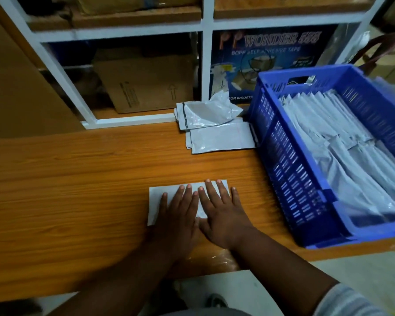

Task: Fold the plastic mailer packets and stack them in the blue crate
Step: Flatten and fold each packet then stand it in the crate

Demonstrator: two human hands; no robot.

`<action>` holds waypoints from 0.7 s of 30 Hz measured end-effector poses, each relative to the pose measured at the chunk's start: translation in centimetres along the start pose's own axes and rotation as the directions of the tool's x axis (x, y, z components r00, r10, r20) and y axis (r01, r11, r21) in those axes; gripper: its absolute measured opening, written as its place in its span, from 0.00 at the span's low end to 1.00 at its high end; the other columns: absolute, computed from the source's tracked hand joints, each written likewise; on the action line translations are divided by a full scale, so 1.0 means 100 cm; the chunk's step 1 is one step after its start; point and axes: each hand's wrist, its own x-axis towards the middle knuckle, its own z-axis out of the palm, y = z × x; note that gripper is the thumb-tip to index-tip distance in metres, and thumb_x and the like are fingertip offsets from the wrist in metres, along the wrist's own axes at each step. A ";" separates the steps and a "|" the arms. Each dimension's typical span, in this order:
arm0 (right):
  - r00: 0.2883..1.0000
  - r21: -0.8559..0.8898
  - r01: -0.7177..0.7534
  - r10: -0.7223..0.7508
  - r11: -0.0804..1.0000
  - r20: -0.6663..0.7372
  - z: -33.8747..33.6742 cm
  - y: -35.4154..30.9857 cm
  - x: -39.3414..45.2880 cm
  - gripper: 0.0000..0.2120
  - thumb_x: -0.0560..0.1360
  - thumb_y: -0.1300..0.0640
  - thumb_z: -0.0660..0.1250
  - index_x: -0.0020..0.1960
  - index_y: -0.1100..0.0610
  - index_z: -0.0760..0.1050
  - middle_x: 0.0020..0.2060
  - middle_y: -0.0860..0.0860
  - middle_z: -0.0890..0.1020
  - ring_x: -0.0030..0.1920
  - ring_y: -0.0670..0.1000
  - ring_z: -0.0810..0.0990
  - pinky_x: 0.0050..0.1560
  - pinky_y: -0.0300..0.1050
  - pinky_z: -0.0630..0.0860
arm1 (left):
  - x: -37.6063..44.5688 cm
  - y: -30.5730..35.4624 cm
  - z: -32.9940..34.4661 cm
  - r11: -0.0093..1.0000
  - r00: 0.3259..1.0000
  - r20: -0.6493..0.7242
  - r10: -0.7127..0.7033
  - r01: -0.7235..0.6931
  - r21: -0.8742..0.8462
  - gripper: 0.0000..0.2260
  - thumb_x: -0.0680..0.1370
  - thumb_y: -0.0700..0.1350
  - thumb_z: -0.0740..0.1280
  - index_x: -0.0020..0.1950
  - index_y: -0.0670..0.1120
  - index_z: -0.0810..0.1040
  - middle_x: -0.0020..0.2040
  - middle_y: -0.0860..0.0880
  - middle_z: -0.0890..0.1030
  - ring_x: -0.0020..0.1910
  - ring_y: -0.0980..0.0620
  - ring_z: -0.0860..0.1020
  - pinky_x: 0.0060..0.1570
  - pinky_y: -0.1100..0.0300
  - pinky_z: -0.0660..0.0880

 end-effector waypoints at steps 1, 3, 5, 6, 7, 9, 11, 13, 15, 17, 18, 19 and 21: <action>1.000 0.007 -0.002 0.002 1.000 0.015 -0.002 0.001 0.002 0.40 0.83 0.28 0.44 0.87 0.47 0.38 0.86 0.51 0.35 0.84 0.58 0.28 0.82 0.69 0.38 | -0.001 0.000 0.005 1.000 1.000 0.004 0.002 -0.002 -0.012 0.36 0.81 0.58 0.56 0.87 0.45 0.59 0.87 0.42 0.55 0.87 0.41 0.51 0.80 0.30 0.52; 0.999 0.016 -0.007 0.007 1.000 0.034 -0.003 0.002 0.005 0.41 0.83 0.28 0.45 0.87 0.47 0.38 0.86 0.50 0.35 0.83 0.57 0.28 0.82 0.69 0.37 | -0.001 -0.002 0.011 1.000 1.000 -0.011 0.019 -0.019 -0.025 0.37 0.79 0.58 0.57 0.87 0.45 0.58 0.87 0.42 0.55 0.87 0.40 0.52 0.80 0.30 0.53; 0.997 0.015 -0.016 0.015 1.000 0.077 -0.004 0.002 0.008 0.41 0.83 0.27 0.45 0.87 0.46 0.38 0.86 0.49 0.35 0.84 0.57 0.29 0.82 0.69 0.37 | 0.000 -0.004 0.013 0.999 1.000 -0.008 0.029 -0.029 -0.034 0.39 0.78 0.58 0.57 0.87 0.45 0.58 0.87 0.42 0.54 0.87 0.40 0.51 0.80 0.31 0.53; 0.995 0.006 -0.018 0.018 1.000 0.100 -0.005 0.003 0.009 0.41 0.82 0.27 0.44 0.87 0.46 0.38 0.86 0.49 0.35 0.84 0.57 0.29 0.82 0.69 0.37 | 0.001 -0.004 0.013 0.998 0.999 0.002 0.034 -0.034 -0.048 0.39 0.77 0.58 0.57 0.87 0.45 0.57 0.88 0.42 0.54 0.87 0.40 0.51 0.80 0.31 0.52; 0.992 -0.011 -0.016 0.017 1.000 0.122 -0.008 0.003 0.010 0.41 0.82 0.27 0.44 0.87 0.46 0.37 0.86 0.49 0.35 0.84 0.57 0.30 0.82 0.69 0.37 | 0.002 -0.005 0.013 0.997 0.999 0.008 0.038 -0.038 -0.067 0.40 0.77 0.59 0.57 0.87 0.45 0.56 0.88 0.42 0.53 0.87 0.41 0.50 0.81 0.32 0.51; 0.985 -0.067 0.001 0.011 0.998 0.173 -0.017 0.002 0.012 0.41 0.82 0.26 0.42 0.87 0.46 0.38 0.86 0.50 0.37 0.85 0.58 0.33 0.82 0.70 0.38 | 0.002 -0.006 0.011 0.995 0.999 0.029 0.045 -0.042 -0.092 0.40 0.77 0.60 0.55 0.88 0.46 0.54 0.88 0.43 0.51 0.87 0.42 0.48 0.81 0.33 0.50; 0.971 -0.138 0.031 0.003 0.990 0.239 -0.033 0.002 0.018 0.41 0.82 0.26 0.41 0.87 0.47 0.39 0.87 0.50 0.40 0.86 0.58 0.37 0.81 0.72 0.39 | 0.001 -0.006 0.008 0.993 0.998 0.039 0.058 -0.054 -0.107 0.40 0.77 0.60 0.56 0.88 0.47 0.54 0.88 0.43 0.51 0.87 0.42 0.48 0.82 0.34 0.51; 0.951 -0.191 0.046 0.015 0.981 0.308 -0.052 0.000 0.025 0.40 0.82 0.27 0.42 0.87 0.46 0.41 0.87 0.51 0.43 0.86 0.59 0.40 0.80 0.73 0.39 | 0.000 -0.009 0.005 0.988 0.997 0.058 0.052 -0.043 -0.148 0.41 0.76 0.59 0.56 0.88 0.46 0.53 0.88 0.45 0.50 0.87 0.45 0.46 0.82 0.36 0.50; 0.946 -0.193 0.032 0.032 0.981 0.323 -0.063 -0.006 0.029 0.39 0.83 0.29 0.46 0.87 0.48 0.43 0.87 0.53 0.43 0.86 0.59 0.40 0.80 0.73 0.39 | 0.000 -0.016 -0.002 0.958 0.997 0.062 0.042 -0.023 -0.287 0.42 0.76 0.57 0.54 0.88 0.46 0.49 0.88 0.47 0.48 0.87 0.50 0.44 0.84 0.40 0.48; 0.975 -0.122 0.023 0.005 0.992 0.224 -0.056 -0.016 0.028 0.39 0.85 0.33 0.49 0.88 0.52 0.43 0.87 0.55 0.41 0.86 0.60 0.38 0.82 0.70 0.41 | 0.000 -0.024 -0.010 0.880 0.999 0.049 0.019 0.007 -0.475 0.40 0.78 0.53 0.55 0.88 0.44 0.48 0.87 0.50 0.46 0.86 0.56 0.41 0.84 0.44 0.48; 0.989 -0.076 0.048 -0.037 0.996 0.142 -0.048 -0.022 0.025 0.39 0.85 0.35 0.49 0.88 0.53 0.42 0.86 0.56 0.40 0.86 0.60 0.37 0.83 0.69 0.43 | -0.001 -0.027 -0.013 0.847 1.000 0.015 -0.005 0.012 -0.532 0.38 0.79 0.51 0.57 0.88 0.43 0.51 0.86 0.50 0.48 0.85 0.57 0.43 0.85 0.46 0.50; 0.994 -0.037 0.093 -0.090 0.995 0.063 -0.038 -0.029 0.023 0.38 0.85 0.37 0.49 0.88 0.54 0.42 0.86 0.57 0.39 0.86 0.60 0.37 0.83 0.68 0.46 | -0.003 -0.032 -0.014 0.841 0.998 -0.051 -0.028 -0.004 -0.541 0.36 0.80 0.50 0.58 0.87 0.42 0.55 0.86 0.49 0.52 0.85 0.55 0.47 0.84 0.47 0.53; 0.985 0.033 0.168 -0.167 0.985 -0.054 -0.016 -0.040 0.021 0.37 0.85 0.39 0.49 0.88 0.54 0.41 0.86 0.56 0.38 0.86 0.59 0.36 0.84 0.67 0.47 | -0.010 -0.040 -0.016 0.899 0.989 -0.148 -0.015 -0.051 -0.436 0.33 0.80 0.47 0.61 0.85 0.41 0.61 0.86 0.44 0.60 0.86 0.48 0.55 0.83 0.44 0.59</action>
